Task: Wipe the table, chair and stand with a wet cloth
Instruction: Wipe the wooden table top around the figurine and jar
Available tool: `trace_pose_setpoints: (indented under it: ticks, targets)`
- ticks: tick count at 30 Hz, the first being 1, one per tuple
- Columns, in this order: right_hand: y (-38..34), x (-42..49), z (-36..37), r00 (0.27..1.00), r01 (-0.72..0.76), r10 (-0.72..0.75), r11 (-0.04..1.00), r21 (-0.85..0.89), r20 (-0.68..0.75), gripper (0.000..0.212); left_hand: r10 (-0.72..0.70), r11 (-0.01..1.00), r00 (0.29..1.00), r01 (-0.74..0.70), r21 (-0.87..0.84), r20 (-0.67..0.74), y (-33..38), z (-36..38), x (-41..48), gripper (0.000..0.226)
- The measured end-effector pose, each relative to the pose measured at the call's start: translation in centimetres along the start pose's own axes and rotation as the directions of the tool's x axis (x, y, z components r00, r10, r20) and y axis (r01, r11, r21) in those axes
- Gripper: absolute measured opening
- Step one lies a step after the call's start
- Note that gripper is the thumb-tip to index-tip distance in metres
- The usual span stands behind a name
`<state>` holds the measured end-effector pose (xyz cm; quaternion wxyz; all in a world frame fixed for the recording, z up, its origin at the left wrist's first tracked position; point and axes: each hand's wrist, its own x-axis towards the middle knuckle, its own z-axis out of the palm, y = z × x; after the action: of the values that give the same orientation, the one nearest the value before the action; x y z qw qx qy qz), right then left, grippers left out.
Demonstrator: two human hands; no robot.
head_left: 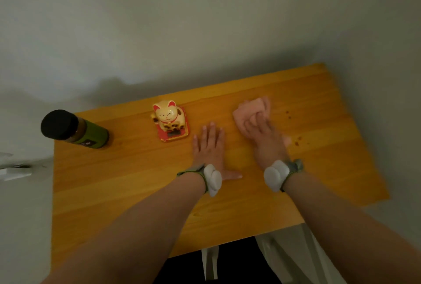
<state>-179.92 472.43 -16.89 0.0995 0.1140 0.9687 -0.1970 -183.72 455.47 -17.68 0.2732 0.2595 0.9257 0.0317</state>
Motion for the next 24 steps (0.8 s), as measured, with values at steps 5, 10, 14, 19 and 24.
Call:
trace_pose_setpoints:
  ticks: [5, 10, 14, 19, 24]
  targets:
    - [2.4, -1.5, -0.4, 0.998, 0.062, -0.061, 0.998, -0.028, 0.029, 0.066, 0.019, 1.000, 1.000, -0.019, 0.003, 0.004, 0.1, -0.2, 0.1, 0.135]
    - [4.9, -1.2, -2.2, 0.938, -0.341, 0.337, 0.939, -0.041, -0.086, 0.066, 0.033, 0.999, 0.999, -0.033, 0.009, -0.009, -0.1, 0.0, -0.1, 0.134]
    - [0.2, -3.4, 0.3, 0.976, -0.212, 0.210, 0.977, -0.029, -0.056, 0.063, 0.026, 0.999, 0.999, -0.025, 0.021, -0.028, -0.1, 0.0, 0.0, 0.135]
    - [2.6, -5.8, 0.4, 0.977, -0.194, 0.190, 0.980, -0.040, -0.092, 0.061, 0.011, 0.998, 0.992, -0.004, 0.059, -0.124, 0.3, 0.9, -0.2, 0.119]
    - [5.8, -7.6, -1.5, 0.864, -0.474, 0.470, 0.880, 0.023, -0.182, 0.061, 0.008, 0.995, 0.986, 0.008, 0.096, -0.167, 0.7, 1.2, -0.3, 0.113]
